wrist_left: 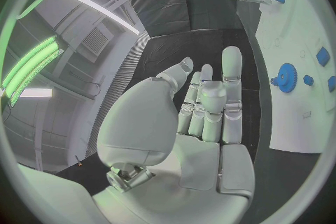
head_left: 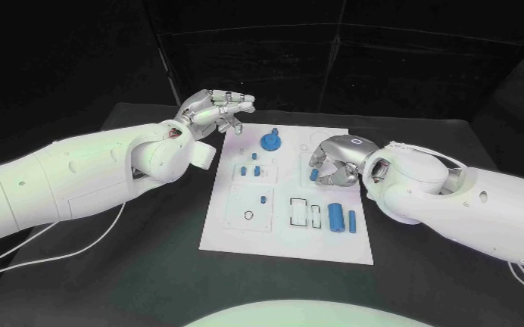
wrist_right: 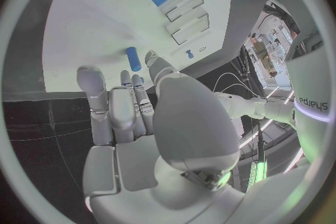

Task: Assemble the parts on the task board

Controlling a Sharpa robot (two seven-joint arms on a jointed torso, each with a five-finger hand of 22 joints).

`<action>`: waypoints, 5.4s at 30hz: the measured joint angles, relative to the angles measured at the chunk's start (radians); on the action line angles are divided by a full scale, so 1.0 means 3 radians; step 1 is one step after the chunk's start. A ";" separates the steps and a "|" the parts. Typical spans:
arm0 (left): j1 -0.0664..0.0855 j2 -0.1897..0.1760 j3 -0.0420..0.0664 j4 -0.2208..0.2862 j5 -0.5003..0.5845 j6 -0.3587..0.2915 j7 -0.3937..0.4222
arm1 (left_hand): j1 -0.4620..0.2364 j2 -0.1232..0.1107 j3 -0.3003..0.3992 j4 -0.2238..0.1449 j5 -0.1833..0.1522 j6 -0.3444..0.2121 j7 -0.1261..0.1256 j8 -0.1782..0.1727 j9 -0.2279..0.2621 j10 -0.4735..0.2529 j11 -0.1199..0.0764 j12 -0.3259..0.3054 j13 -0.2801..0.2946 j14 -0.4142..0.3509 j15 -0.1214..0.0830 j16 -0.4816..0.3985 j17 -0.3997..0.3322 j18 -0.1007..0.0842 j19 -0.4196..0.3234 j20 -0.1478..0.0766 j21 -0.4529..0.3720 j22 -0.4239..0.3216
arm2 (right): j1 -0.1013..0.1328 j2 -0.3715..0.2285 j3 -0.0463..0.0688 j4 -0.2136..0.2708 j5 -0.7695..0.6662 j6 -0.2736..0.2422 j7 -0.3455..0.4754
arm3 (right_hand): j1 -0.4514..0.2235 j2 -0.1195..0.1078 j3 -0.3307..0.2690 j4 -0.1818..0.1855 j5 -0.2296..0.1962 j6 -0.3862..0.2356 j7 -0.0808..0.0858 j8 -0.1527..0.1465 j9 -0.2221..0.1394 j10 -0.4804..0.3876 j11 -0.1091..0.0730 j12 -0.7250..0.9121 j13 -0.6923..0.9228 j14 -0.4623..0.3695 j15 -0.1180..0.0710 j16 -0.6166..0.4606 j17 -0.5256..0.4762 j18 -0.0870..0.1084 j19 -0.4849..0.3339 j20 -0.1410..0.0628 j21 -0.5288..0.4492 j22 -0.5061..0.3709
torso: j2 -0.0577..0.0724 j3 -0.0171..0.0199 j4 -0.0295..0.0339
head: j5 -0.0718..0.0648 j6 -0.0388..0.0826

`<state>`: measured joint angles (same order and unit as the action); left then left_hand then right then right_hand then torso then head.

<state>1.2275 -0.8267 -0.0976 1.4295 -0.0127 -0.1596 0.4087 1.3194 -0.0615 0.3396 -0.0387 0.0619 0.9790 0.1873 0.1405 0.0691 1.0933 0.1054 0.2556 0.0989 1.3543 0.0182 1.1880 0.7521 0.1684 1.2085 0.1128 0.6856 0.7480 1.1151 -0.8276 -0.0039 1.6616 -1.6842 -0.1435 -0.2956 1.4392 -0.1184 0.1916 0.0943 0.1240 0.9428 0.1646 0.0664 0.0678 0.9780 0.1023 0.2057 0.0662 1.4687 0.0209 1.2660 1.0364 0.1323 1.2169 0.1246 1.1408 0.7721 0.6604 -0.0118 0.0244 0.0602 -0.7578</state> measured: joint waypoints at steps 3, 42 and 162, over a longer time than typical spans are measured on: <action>0.0000 0.0000 0.0000 0.0000 0.0000 0.0002 -0.0001 | 0.0000 0.0000 0.0000 0.0000 0.0000 0.0000 0.0000 0.0000 0.0000 0.0000 0.0000 0.0000 0.0000 0.0000 0.0000 0.0000 0.0000 0.0000 0.0000 0.0000 0.0000 0.0000 | 0.0000 0.0040 -0.0001 -0.0048 -0.0003 0.0024 -0.0002 | 0.0051 0.0051 0.0020 0.0011 -0.0047 0.0000 0.0000 0.0000 0.0000 0.0045 0.0003 0.0013 -0.0002 0.0000 0.0000 -0.0019 -0.0023 0.0000 0.0012 -0.0012 0.0000 0.0005 | 0.0000 0.0000 0.0000 | 0.0005 -0.0002; 0.0000 -0.0005 0.0000 0.0006 0.0000 0.0054 -0.0028 | 0.0057 0.0057 0.0037 -0.0037 0.0000 -0.0012 -0.0012 0.0026 0.0000 -0.0024 0.0000 0.0046 0.0003 -0.0024 -0.0001 0.0000 -0.0014 0.0000 0.0000 0.0000 0.0000 -0.0002 | -0.0006 0.0089 -0.0017 -0.0095 -0.0045 -0.0186 0.0044 | 0.0286 0.0144 0.0849 -0.0247 -0.0082 0.0506 -0.0055 0.0088 0.0016 0.0713 -0.0032 -0.0127 0.0010 -0.0012 -0.0107 0.0047 0.0070 0.0000 0.0156 -0.0107 0.0176 0.0292 | -0.0006 0.0000 -0.0005 | 0.0016 -0.0021; 0.0000 0.0025 0.0000 -0.0007 -0.0009 0.0111 -0.0041 | 0.0057 0.0057 0.0037 -0.0037 0.0015 -0.0024 0.0000 0.0039 0.0000 -0.0035 0.0012 0.0066 0.0003 -0.0023 0.0000 0.0014 -0.0012 0.0000 0.0000 0.0000 -0.0012 -0.0001 | -0.0223 0.0955 -0.0268 -0.0069 -0.0322 -0.0143 0.0241 | -0.0131 -0.0049 0.0912 -0.0261 0.0006 0.0404 0.0013 0.0011 -0.0002 0.0738 -0.0037 -0.0343 0.0006 -0.0013 -0.0080 0.0071 0.0056 0.0000 0.0092 -0.0068 0.0152 0.0194 | -0.0005 -0.0003 -0.0004 | 0.0178 -0.0147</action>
<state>1.2276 -0.8190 -0.0975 1.4273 -0.0155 -0.1261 0.3965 1.3365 -0.0445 0.3507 -0.0498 0.0665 0.9718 0.1874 0.1522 0.0691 1.0827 0.1091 0.2754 0.0998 1.3473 0.0180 1.1921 0.7484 0.1684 1.2085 0.1128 0.6819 0.7477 1.0482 -0.5412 -0.0841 1.6407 -1.7809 -0.1863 -0.2233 1.4000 -0.1330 0.4652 0.0161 0.1257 1.0641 0.1685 0.0695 0.0672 1.1994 0.0912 0.1029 0.0679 1.4647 -0.0031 1.2874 1.0531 0.1324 1.2446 0.1041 1.1864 0.8303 0.6589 -0.0127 0.0232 0.1136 -0.8020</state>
